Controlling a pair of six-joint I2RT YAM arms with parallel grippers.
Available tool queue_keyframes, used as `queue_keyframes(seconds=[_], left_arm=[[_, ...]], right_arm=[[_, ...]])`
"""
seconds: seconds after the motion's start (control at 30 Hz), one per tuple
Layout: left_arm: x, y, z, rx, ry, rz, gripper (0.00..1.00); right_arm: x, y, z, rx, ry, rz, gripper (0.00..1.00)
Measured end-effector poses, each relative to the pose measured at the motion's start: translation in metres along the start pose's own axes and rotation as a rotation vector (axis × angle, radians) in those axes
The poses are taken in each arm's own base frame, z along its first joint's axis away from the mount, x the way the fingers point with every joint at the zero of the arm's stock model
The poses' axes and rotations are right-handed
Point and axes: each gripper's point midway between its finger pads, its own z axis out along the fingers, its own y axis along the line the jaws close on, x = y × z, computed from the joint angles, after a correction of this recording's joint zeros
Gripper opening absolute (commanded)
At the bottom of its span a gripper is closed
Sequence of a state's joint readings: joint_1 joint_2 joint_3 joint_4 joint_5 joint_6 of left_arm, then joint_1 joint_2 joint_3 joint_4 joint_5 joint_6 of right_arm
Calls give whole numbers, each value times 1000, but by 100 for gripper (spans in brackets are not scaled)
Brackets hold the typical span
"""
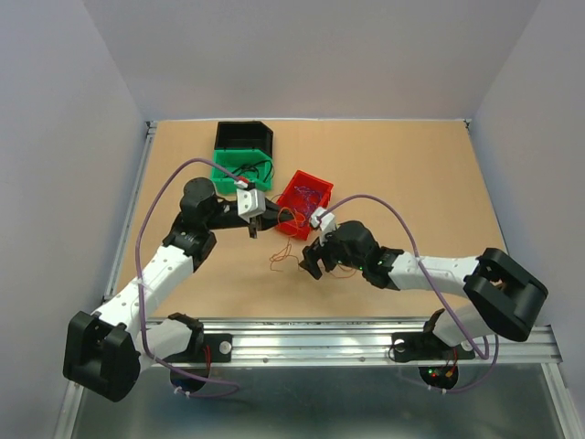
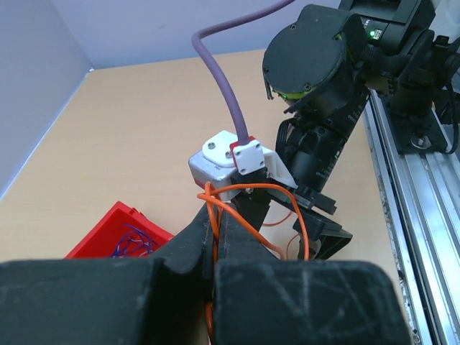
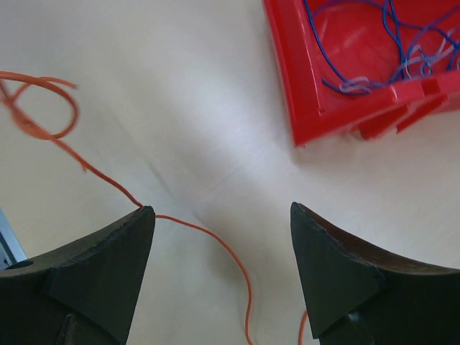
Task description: Untangle the cables
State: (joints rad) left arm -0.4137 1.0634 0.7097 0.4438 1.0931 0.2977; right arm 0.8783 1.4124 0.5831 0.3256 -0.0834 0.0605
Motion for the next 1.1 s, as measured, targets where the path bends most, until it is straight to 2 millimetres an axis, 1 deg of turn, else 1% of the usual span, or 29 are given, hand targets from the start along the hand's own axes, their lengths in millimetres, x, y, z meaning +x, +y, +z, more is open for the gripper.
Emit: queue_keyframes(seconds=[0.03, 0.07, 0.2, 0.33, 0.43, 0.53, 0.63, 0.67, 0.73, 0.77, 0.8, 0.83, 0.9, 0.97, 1.0, 1.03, 1.07, 1.1], left_arm=[[0, 1, -1, -2, 0, -2, 0], [0, 0, -1, -1, 0, -4, 0], [-3, 3, -3, -9, -2, -7, 0], [-8, 5, -6, -19, -8, 1, 0], [-8, 6, -7, -25, -8, 0, 0], [-9, 5, -7, -22, -9, -3, 0], [-9, 6, -8, -23, -9, -8, 0], [-9, 5, -9, -23, -9, -10, 0], [-10, 7, -10, -32, -9, -13, 0], [-10, 8, -11, -42, -8, -14, 0], [-12, 10, -12, -50, -9, -13, 0], [-14, 12, -14, -64, -10, -10, 0], [-23, 21, -17, -103, -14, 4, 0], [-31, 40, -22, -190, -3, 15, 0], [-38, 54, -26, -244, 9, 11, 0], [-51, 79, -33, -313, 11, 25, 0], [-59, 96, -39, -350, 14, 29, 0], [-72, 124, -48, -406, 12, 34, 0]], right_arm=[[-4, 3, 1, -16, -14, -6, 82], [-11, 9, 2, -53, -45, -19, 82], [-25, 21, 3, -122, -101, -42, 82], [-29, 26, 3, -151, -119, -51, 82], [-32, 30, 3, -177, -131, -56, 82], [-32, 34, 2, -199, -132, -74, 79], [-31, 36, 4, -218, -130, -85, 67], [-29, 37, 6, -225, -128, -86, 53], [-27, 39, 12, -238, -118, -91, 32], [-25, 39, 16, -243, -114, -90, 11], [-24, 40, 19, -247, -110, -85, 3], [-24, 40, 22, -251, -109, -92, 0], [-24, 40, 25, -251, -106, -76, 1], [-25, 36, 25, -224, -108, -67, 1], [-26, 30, 24, -186, -108, -57, 0], [-28, 26, 23, -162, -110, -48, 1], [-32, 20, 20, -124, -115, -34, 1], [-36, 16, 16, -93, -121, -25, 1]])
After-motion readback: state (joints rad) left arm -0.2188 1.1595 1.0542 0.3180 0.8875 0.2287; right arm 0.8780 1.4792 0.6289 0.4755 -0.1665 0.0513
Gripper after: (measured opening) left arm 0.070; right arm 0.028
